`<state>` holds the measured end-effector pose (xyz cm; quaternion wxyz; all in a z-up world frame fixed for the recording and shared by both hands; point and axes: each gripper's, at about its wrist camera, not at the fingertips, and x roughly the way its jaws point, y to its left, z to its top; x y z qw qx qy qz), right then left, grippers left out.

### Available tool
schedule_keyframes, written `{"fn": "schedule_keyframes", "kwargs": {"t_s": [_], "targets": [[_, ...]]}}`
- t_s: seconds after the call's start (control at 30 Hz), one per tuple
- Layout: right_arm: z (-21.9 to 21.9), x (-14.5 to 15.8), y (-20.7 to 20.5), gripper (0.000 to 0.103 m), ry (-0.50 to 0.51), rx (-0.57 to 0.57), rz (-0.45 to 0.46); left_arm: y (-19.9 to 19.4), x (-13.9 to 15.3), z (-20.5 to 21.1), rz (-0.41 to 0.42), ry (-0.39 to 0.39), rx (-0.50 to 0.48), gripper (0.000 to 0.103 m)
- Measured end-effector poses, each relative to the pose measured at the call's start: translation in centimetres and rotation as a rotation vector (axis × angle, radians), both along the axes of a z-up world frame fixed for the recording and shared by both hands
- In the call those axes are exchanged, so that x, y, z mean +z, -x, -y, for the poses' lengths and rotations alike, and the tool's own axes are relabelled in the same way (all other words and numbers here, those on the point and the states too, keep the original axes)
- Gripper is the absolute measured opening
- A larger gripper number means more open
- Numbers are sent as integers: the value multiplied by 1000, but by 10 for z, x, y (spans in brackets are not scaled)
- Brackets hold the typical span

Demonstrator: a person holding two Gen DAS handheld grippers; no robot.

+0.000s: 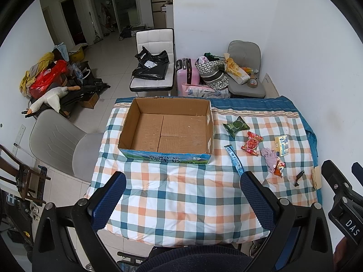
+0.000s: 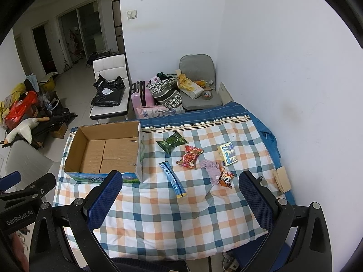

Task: Organize soft objects

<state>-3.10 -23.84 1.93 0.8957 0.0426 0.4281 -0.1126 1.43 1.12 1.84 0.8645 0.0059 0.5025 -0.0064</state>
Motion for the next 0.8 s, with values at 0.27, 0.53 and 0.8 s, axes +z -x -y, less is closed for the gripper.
{"fn": "schedule_keyframes", "kwargs": {"t_s": [0.27,0.53,0.8], "targets": [[11,-17,-11,103,-114,-10,-14,-17,-13,24,26,-2,-51,103],[111,-73,-46,103,-228,-180,-79,-99,-93,93,-91,77,-167,103],[216,-198,-121,103,-332,-249,-265,-180,-207,177,-294,57,-245,100]]}}
